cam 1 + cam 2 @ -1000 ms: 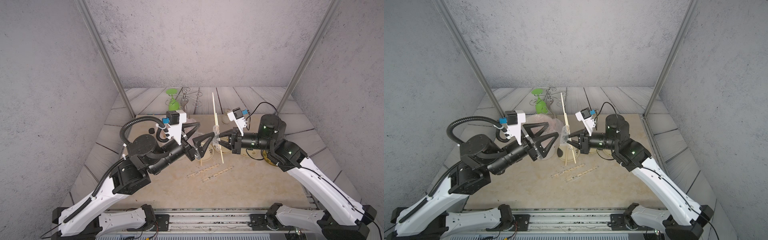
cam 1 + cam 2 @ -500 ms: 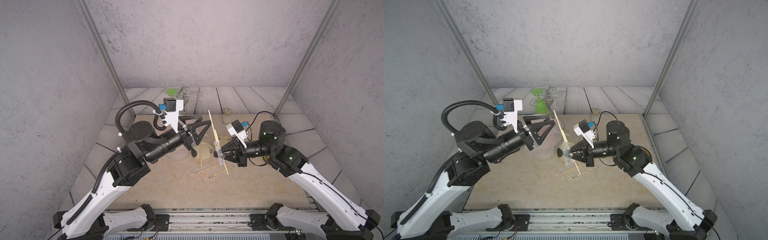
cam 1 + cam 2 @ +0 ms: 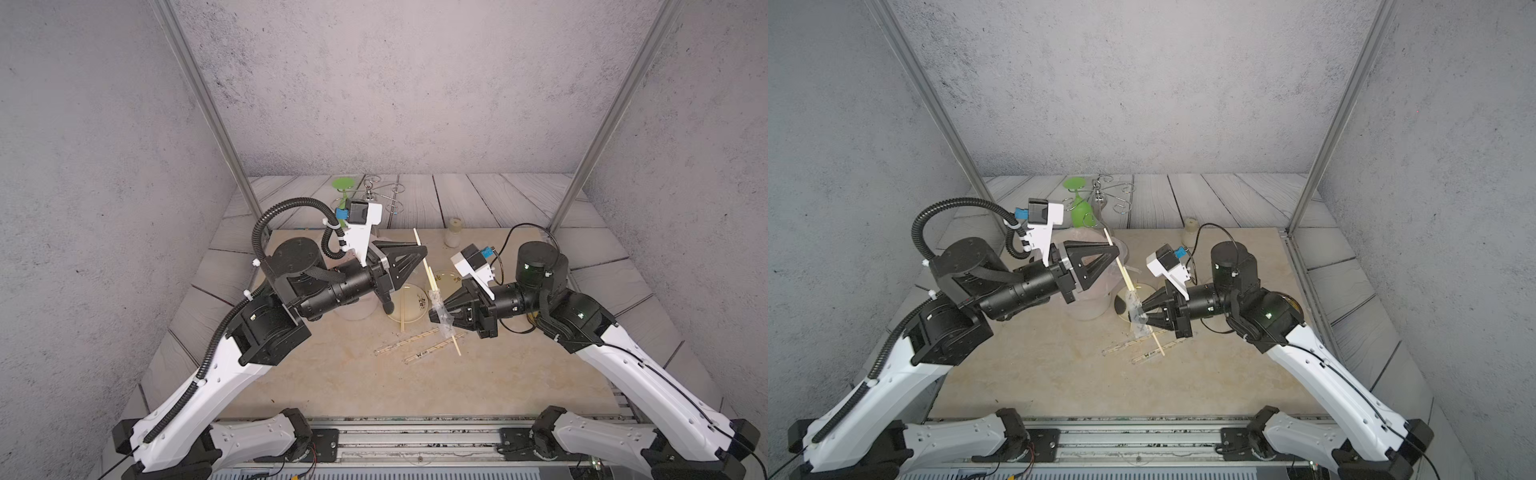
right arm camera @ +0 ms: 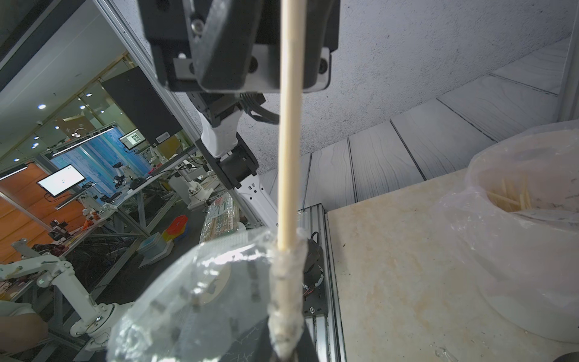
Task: Remove the packaging of disposable chopsticks
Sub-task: Remove the packet bag from the disposable chopsticks.
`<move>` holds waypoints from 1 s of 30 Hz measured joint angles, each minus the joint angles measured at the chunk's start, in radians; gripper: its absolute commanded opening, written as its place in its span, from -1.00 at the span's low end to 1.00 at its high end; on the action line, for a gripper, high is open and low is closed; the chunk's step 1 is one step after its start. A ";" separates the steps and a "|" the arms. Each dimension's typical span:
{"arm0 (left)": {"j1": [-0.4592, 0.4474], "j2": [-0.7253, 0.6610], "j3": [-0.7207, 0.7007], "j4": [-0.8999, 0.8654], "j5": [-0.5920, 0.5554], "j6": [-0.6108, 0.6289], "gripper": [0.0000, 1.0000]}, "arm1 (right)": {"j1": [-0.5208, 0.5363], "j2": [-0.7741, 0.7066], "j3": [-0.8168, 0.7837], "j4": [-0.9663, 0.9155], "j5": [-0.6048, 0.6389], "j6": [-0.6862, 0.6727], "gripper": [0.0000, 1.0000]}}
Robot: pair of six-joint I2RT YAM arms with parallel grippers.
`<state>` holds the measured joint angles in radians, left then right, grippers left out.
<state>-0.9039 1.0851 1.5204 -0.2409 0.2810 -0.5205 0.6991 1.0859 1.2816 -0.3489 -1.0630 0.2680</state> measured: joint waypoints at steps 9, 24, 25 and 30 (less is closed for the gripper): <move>0.005 0.039 0.016 -0.011 0.067 0.000 -0.33 | 0.000 0.000 0.000 -0.016 -0.005 -0.016 -1.00; 0.005 0.054 -0.013 -0.032 0.178 -0.008 -0.39 | 0.000 -0.002 0.000 -0.012 0.078 -0.013 -1.00; 0.005 0.054 -0.016 -0.032 0.182 -0.008 -0.40 | 0.000 -0.002 0.000 -0.009 0.080 -0.012 -1.00; 0.005 0.054 -0.026 -0.033 0.193 -0.014 -0.80 | 0.000 -0.003 0.000 0.011 0.095 -0.006 -1.00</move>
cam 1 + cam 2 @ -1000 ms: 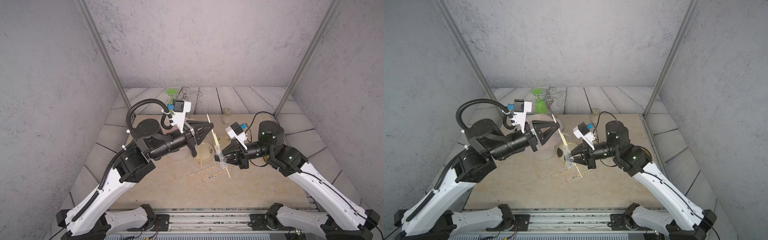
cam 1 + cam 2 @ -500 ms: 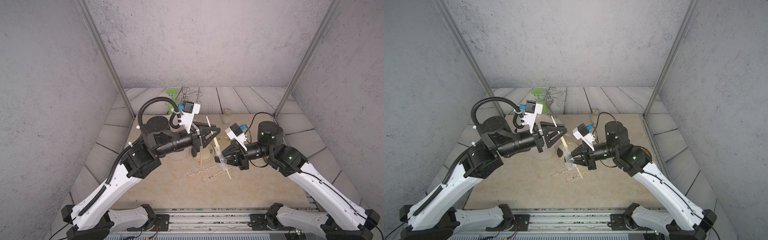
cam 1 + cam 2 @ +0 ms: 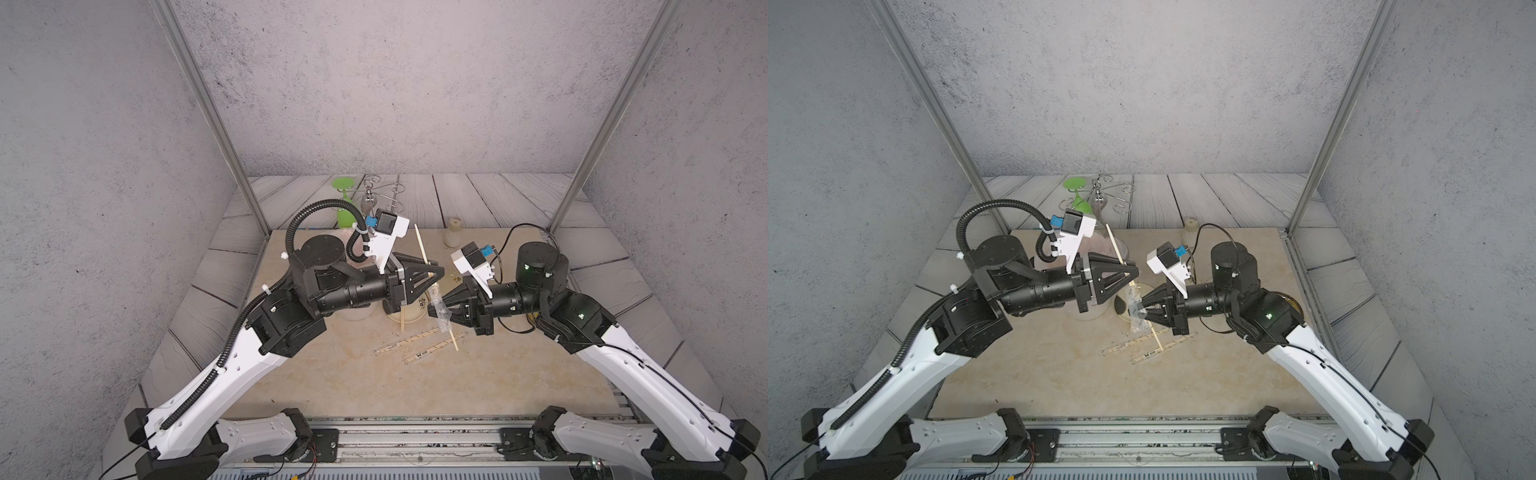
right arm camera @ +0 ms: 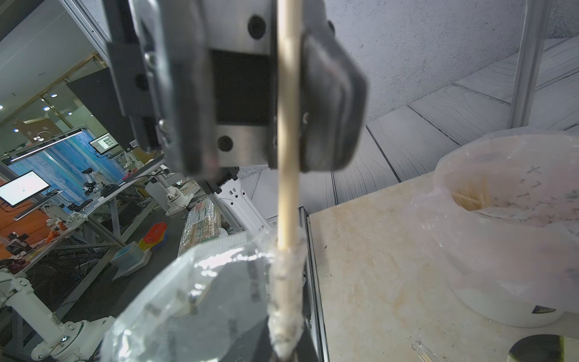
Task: Remove the packaging of disposable chopsticks
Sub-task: Remove the packet bag from the disposable chopsticks.
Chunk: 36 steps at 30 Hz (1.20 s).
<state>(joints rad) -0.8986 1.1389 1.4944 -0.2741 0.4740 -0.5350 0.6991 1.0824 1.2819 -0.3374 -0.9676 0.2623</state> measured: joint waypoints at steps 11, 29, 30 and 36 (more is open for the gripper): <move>0.005 -0.014 -0.018 0.016 -0.078 -0.017 -1.00 | 0.002 -0.040 0.001 -0.014 0.124 -0.038 0.22; 0.005 -0.033 -0.026 -0.036 -0.246 -0.085 -1.00 | 0.061 -0.084 0.056 -0.017 0.402 -0.368 0.26; 0.005 -0.033 -0.026 -0.038 -0.246 -0.089 -1.00 | 0.070 -0.074 0.056 -0.010 0.405 -0.372 0.26; 0.005 -0.028 -0.026 -0.037 -0.242 -0.101 -1.00 | 0.106 -0.029 0.065 0.013 0.452 -0.393 0.21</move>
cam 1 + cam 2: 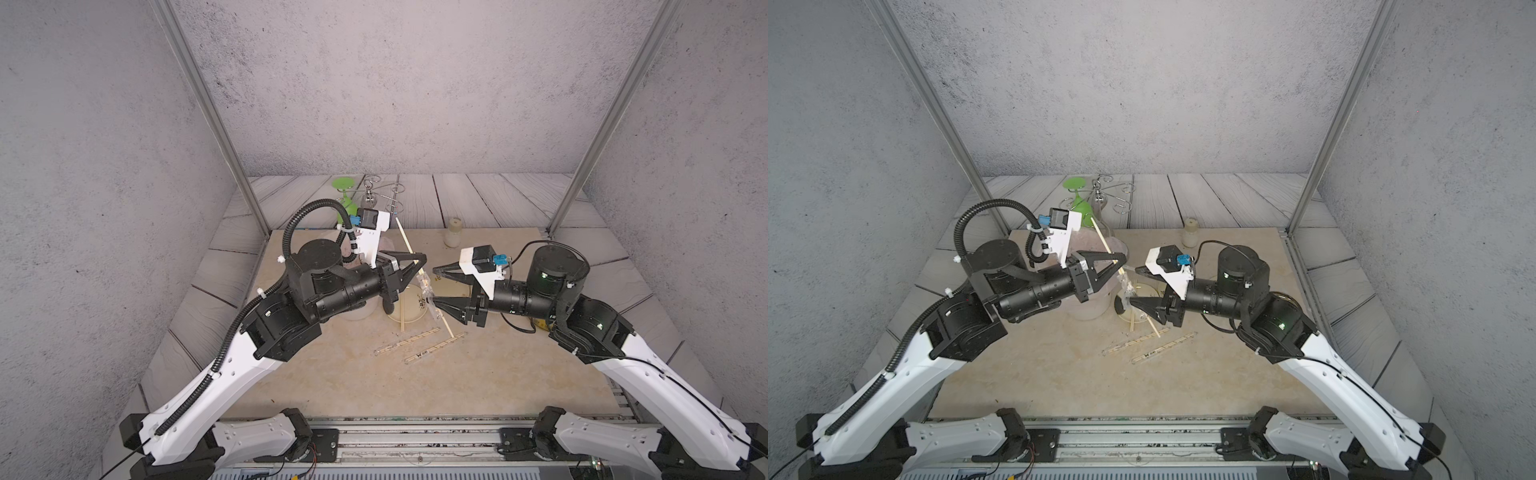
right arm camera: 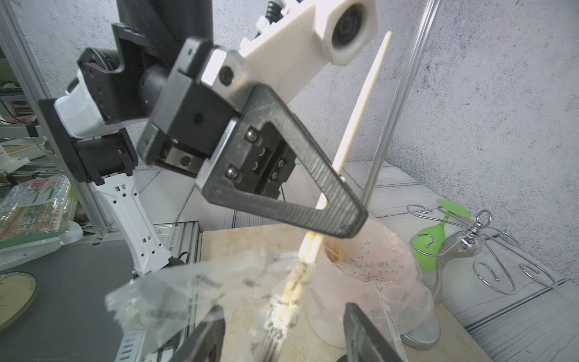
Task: Remove the packaging of disposable chopsticks
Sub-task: Remove the packet bag from the disposable chopsticks.
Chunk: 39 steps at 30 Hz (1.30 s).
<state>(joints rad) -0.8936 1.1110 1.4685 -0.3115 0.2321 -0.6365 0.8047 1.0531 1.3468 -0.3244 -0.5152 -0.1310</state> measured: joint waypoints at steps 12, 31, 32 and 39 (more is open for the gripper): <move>0.010 0.095 0.006 0.055 0.041 -0.045 -1.00 | -0.007 -0.009 -0.023 0.076 0.168 -0.022 -0.56; 0.018 -0.058 -0.030 0.023 -0.162 -0.025 -1.00 | 0.006 -0.108 -0.138 0.132 0.054 0.025 -1.00; 0.018 -0.064 -0.032 0.022 -0.172 -0.021 -1.00 | 0.006 -0.110 -0.138 0.128 0.046 0.025 -1.00; 0.019 -0.143 -0.077 0.000 -0.298 0.024 -1.00 | 0.006 -0.133 -0.146 0.097 0.020 0.034 -1.00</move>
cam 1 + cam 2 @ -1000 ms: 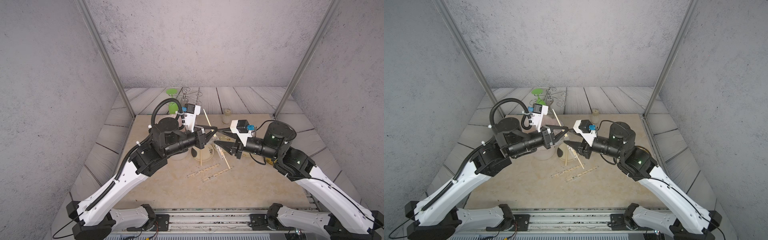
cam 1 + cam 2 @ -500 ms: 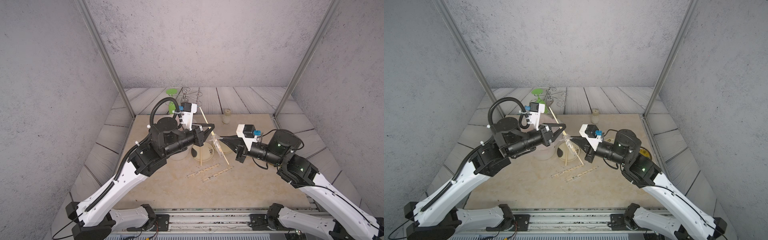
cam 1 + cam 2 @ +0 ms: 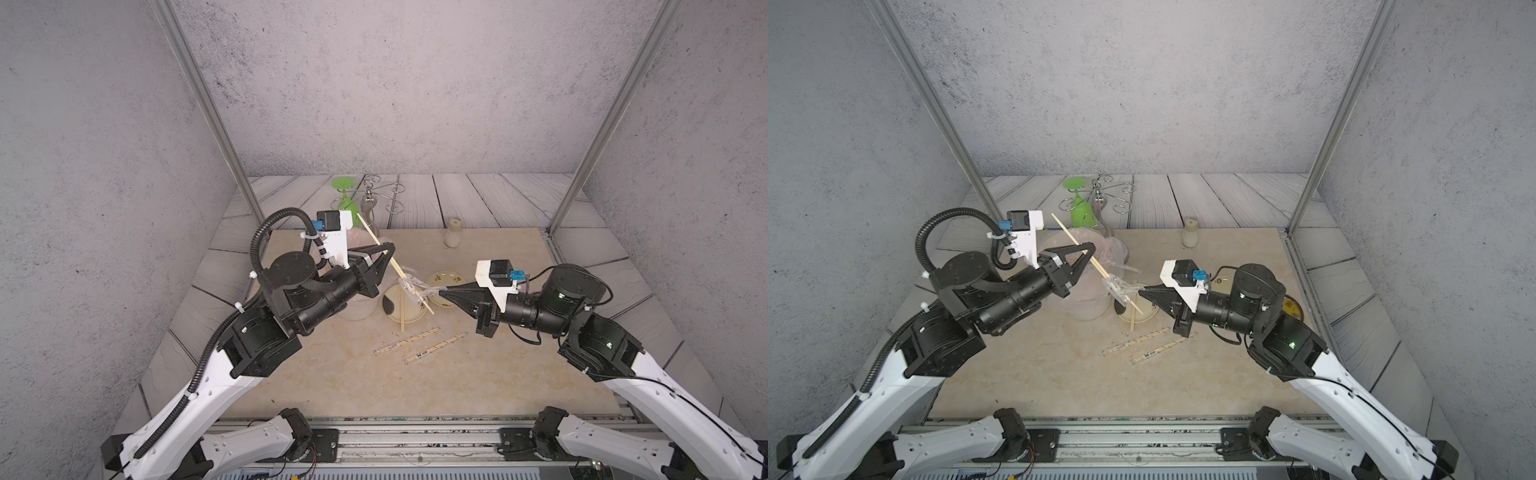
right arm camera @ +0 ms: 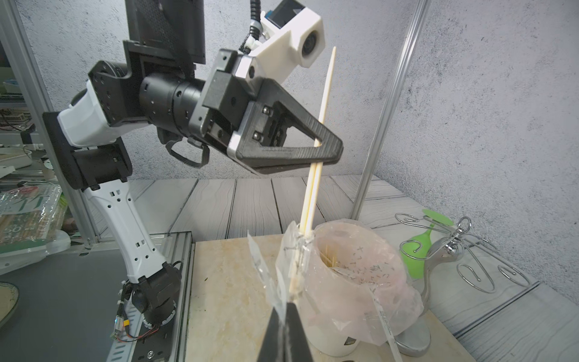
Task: Remove the packaging of disposable chopsticks
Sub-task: Remove the packet bag from the disposable chopsticks.
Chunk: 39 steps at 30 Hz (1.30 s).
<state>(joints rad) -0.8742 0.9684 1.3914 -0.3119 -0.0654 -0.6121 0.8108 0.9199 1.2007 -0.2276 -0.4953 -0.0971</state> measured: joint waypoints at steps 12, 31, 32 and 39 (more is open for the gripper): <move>0.003 -0.277 -0.192 0.071 -0.296 0.010 -1.00 | 0.001 0.008 -0.037 -0.003 0.008 0.039 -1.00; 0.003 -0.636 -0.318 0.116 -0.598 0.136 -1.00 | 0.001 0.323 0.183 0.024 0.134 0.042 -1.00; 0.003 -0.645 -0.318 0.111 -0.603 0.143 -1.00 | 0.001 0.351 0.209 0.022 0.140 0.041 -1.00; 0.003 -0.668 -0.286 0.001 -0.609 0.202 -1.00 | 0.001 0.664 0.620 -0.170 0.178 -0.034 -1.00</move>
<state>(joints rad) -0.8707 0.3004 1.1057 -0.3111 -0.6743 -0.4099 0.8116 1.5837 1.8202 -0.3973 -0.3172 -0.1307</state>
